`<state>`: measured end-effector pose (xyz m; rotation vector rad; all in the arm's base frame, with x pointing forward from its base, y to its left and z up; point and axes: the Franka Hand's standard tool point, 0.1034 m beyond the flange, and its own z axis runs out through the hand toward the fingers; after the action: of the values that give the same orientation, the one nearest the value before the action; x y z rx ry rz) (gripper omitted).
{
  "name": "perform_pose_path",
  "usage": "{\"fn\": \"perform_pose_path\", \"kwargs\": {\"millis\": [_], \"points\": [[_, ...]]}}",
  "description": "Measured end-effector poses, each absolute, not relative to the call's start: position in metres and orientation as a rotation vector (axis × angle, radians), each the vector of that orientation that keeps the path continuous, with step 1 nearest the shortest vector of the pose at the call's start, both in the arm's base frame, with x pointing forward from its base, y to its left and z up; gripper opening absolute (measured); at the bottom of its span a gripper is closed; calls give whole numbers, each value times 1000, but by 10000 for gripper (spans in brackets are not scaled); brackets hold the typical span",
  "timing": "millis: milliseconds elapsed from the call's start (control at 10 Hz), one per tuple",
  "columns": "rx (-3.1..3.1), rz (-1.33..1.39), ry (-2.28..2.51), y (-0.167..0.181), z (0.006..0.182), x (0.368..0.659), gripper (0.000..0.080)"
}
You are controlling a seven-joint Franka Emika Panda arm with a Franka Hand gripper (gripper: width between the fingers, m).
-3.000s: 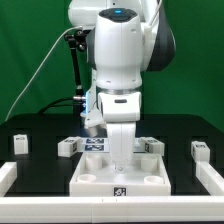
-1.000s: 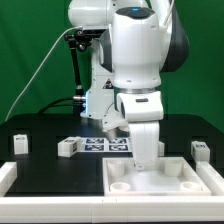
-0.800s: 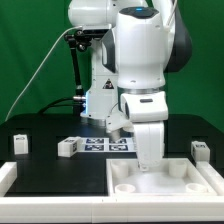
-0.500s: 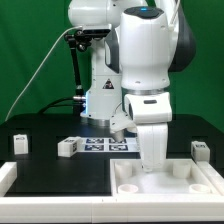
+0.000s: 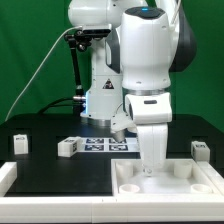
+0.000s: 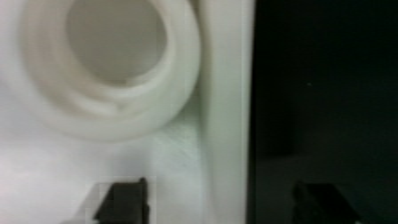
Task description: Assemble one leg
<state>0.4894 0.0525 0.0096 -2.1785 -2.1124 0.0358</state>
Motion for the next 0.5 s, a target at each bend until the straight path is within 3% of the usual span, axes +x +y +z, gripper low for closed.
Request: {"fn": "perform_pose_path", "kwargs": {"millis": [100, 200, 500], "points": [[-2179, 36, -2112, 52, 10, 489, 586], [-2179, 36, -2112, 52, 10, 489, 632], [-2180, 36, -2111, 52, 10, 489, 646]]}}
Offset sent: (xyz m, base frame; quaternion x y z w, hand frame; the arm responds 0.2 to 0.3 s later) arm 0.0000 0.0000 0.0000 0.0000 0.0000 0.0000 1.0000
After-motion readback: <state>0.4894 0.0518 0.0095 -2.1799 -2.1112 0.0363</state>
